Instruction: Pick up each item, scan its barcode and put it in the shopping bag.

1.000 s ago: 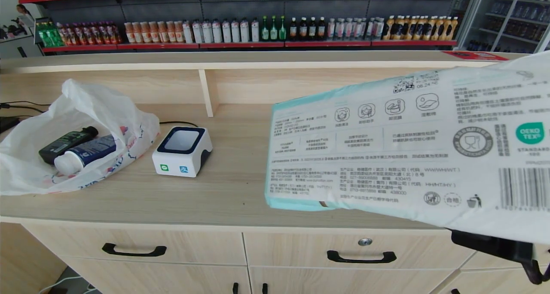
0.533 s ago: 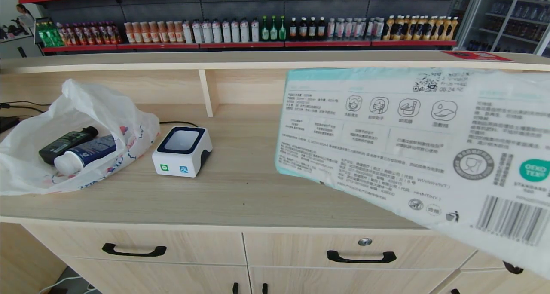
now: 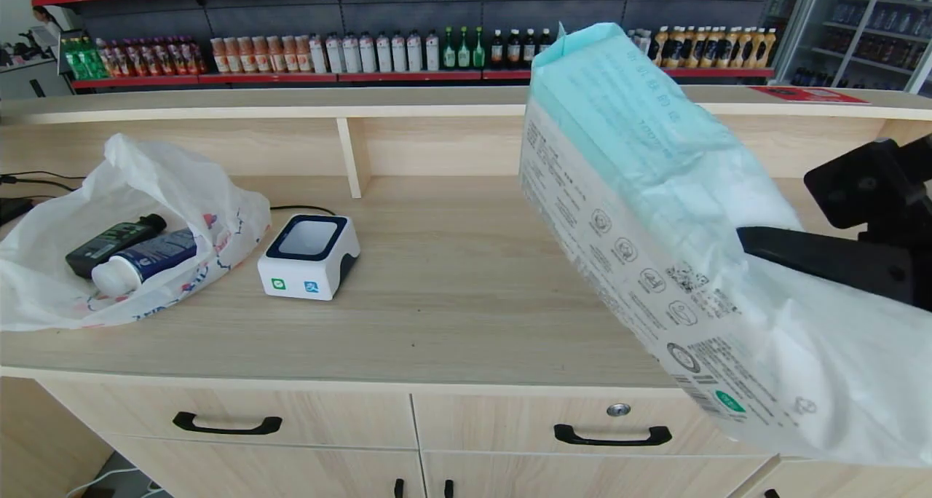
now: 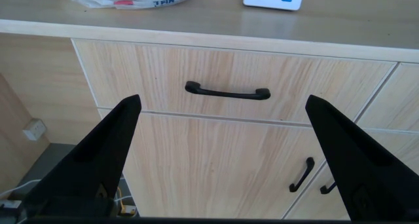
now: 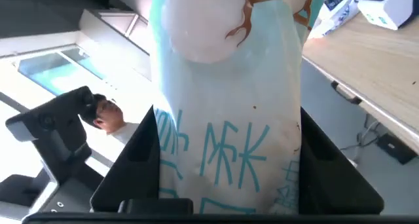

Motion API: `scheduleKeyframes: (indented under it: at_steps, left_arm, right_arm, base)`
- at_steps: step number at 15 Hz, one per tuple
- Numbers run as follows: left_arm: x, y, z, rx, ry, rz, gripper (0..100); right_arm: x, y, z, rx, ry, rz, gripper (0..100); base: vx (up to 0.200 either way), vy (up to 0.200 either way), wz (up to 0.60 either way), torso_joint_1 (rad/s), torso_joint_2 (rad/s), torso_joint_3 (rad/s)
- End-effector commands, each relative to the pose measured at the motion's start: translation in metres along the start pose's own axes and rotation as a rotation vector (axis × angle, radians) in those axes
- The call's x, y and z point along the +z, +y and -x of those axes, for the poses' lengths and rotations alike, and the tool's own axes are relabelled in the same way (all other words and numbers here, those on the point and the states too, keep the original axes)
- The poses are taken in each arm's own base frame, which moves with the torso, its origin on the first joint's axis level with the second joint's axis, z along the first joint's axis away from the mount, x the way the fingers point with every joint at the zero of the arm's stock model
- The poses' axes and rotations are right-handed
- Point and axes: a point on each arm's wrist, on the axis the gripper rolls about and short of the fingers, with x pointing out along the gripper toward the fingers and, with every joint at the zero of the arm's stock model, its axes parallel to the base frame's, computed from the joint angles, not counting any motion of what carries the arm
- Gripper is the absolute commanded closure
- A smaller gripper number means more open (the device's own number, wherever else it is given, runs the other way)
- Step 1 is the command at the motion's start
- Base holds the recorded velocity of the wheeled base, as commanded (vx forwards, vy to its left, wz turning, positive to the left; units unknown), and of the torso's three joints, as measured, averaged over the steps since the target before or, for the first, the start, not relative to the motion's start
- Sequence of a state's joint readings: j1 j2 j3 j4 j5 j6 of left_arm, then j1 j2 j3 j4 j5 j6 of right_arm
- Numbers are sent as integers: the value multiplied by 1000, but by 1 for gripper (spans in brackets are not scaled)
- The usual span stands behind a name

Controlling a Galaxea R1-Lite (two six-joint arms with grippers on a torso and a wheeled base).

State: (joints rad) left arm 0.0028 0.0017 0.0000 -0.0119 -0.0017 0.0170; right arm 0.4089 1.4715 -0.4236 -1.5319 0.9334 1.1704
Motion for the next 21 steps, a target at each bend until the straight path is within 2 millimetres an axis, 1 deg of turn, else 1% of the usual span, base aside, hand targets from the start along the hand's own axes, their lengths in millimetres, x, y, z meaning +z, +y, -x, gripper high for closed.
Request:
scheduleKeyframes:
  at_steps: [1, 2, 3, 4, 7, 8, 9, 10, 11, 12, 14, 15, 16, 17, 18, 19, 21]
  left_arm:
    - [0, 0, 0, 0, -1, 0, 0]
    - [0, 0, 0, 0, -1, 0, 0]
    - [0, 0, 0, 0, -1, 0, 0]
    - [0, 0, 0, 0, -1, 0, 0]
    - [0, 0, 0, 0, -1, 0, 0]
    - [0, 0, 0, 0, -1, 0, 0]
    - [0, 0, 0, 0, -1, 0, 0]
    - [0, 0, 0, 0, -1, 0, 0]
    - [0, 0, 0, 0, -1, 0, 0]
    - [0, 0, 0, 0, -1, -1, 0]
    - [0, 0, 0, 0, -1, -1, 0]
    - [0, 0, 0, 0, -1, 0, 0]
    - [0, 0, 0, 0, -1, -1, 0]
    - [0, 0, 0, 0, -1, 0, 0]
    - [0, 0, 0, 0, -1, -1, 0]
    - [0, 0, 0, 0, 1, -1, 0]
    - [0, 0, 0, 0, -1, -1, 0]
  right_arm:
    - [0, 7, 8, -9, -17, 250, 100]
    - [1, 8, 9, -16, -24, 343, 100]
    - [4, 5, 14, -47, -37, 526, 100]
    - [4, 4, 17, -72, -50, 580, 100]
    - [15, 1, 26, -166, -125, 703, 100]
    - [21, -5, 33, -244, -140, 806, 100]
    - [24, -9, 37, -306, -156, 861, 100]
    - [26, -13, 38, -428, -223, 897, 100]
    - [26, -13, 38, -482, -258, 908, 100]
    - [25, -17, 39, -641, -330, 962, 100]
    - [25, -22, 45, -879, -422, 1024, 100]
    - [26, -20, 47, -963, -466, 1044, 100]
    - [22, -22, 51, -1075, -487, 1059, 100]
    - [20, -23, 52, -1101, -474, 1076, 100]
    - [22, -21, 50, -1104, -476, 1110, 100]
    - [25, -17, 50, -1105, -522, 1131, 100]
    - [42, -9, 43, -1117, -625, 1158, 100]
  base:
    - [0, 0, 0, 0, 0, 0]
    - [0, 0, 0, 0, 0, 0]
    - [0, 0, 0, 0, 0, 0]
    - [0, 0, 0, 0, 0, 0]
    - [0, 0, 0, 0, 0, 0]
    - [0, 0, 0, 0, 0, 0]
    - [0, 0, 0, 0, 0, 0]
    - [0, 0, 0, 0, 0, 0]
    - [0, 0, 0, 0, 0, 0]
    - [0, 0, 0, 0, 0, 0]
    - [0, 0, 0, 0, 0, 0]
    - [0, 0, 0, 0, 0, 0]
    - [0, 0, 0, 0, 0, 0]
    - [0, 0, 0, 0, 0, 0]
    - [0, 0, 0, 0, 0, 0]
    - [0, 0, 0, 0, 0, 0]
    - [0, 0, 0, 0, 0, 0]
